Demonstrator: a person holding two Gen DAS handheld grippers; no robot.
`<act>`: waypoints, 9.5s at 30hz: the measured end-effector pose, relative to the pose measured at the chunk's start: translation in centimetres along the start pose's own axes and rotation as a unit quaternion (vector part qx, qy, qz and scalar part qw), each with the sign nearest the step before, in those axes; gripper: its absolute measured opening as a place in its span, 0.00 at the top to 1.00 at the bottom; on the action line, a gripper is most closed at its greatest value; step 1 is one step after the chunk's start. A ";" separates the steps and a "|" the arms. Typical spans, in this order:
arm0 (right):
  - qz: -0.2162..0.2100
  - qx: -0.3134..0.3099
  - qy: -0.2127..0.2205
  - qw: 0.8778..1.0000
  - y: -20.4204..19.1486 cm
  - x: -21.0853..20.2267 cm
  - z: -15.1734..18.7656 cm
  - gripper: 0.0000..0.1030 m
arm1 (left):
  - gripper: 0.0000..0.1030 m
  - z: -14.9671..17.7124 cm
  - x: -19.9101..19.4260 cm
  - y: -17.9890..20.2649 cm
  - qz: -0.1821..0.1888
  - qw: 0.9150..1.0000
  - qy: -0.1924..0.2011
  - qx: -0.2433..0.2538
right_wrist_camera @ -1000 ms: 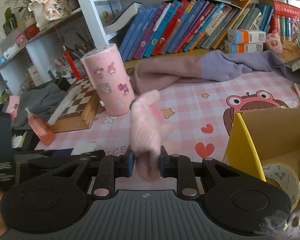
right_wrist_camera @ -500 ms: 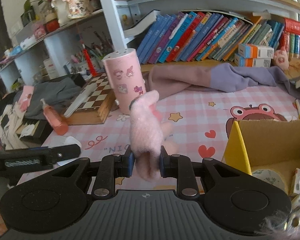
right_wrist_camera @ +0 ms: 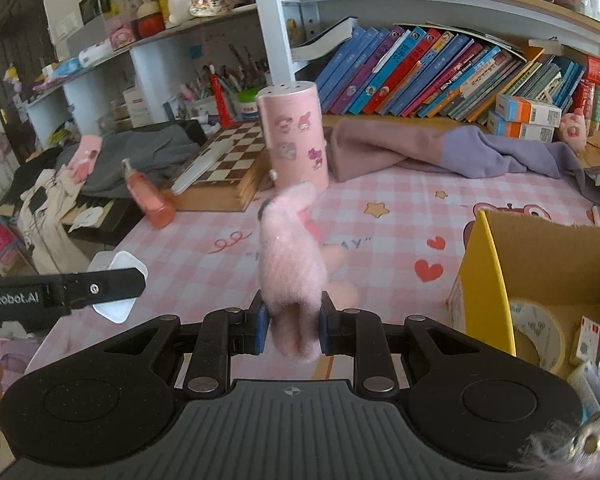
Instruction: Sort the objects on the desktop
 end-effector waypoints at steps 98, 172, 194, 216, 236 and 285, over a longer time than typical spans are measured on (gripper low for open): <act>0.197 0.192 0.064 0.959 8.0 -22.7 15.2 0.79 | 0.37 8.7 -3.6 19.2 0.239 0.956 -0.081 0.151; -0.014 0.000 0.022 1.000 23.0 -9.2 4.3 0.52 | 0.19 4.0 7.2 29.2 -0.038 0.985 0.062 0.157; 0.092 0.051 0.071 0.992 18.7 -16.0 8.1 0.48 | 0.14 6.0 -1.4 22.7 -0.018 0.985 0.098 0.144; 0.113 0.052 0.042 0.991 7.8 -18.4 14.4 0.45 | 0.07 12.6 -9.2 14.4 -0.083 0.980 0.063 0.168; 0.099 0.062 -0.012 0.993 2.4 -18.0 18.2 0.37 | 0.04 16.6 -11.2 11.3 -0.105 0.975 -0.015 0.194; 0.089 0.049 -0.031 0.994 1.7 -18.5 19.2 0.28 | 0.00 17.8 -11.0 12.0 -0.094 0.974 -0.059 0.197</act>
Point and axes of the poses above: each gripper's, at about its wrist camera, not at the fingertips, and x roughly the way its jaws point, y to its right, z to its underside, the point moved 2 cm from there along x, roughly the way its jaws point, and after that the axes turned 2 degrees about z, right-handed, at the moved point
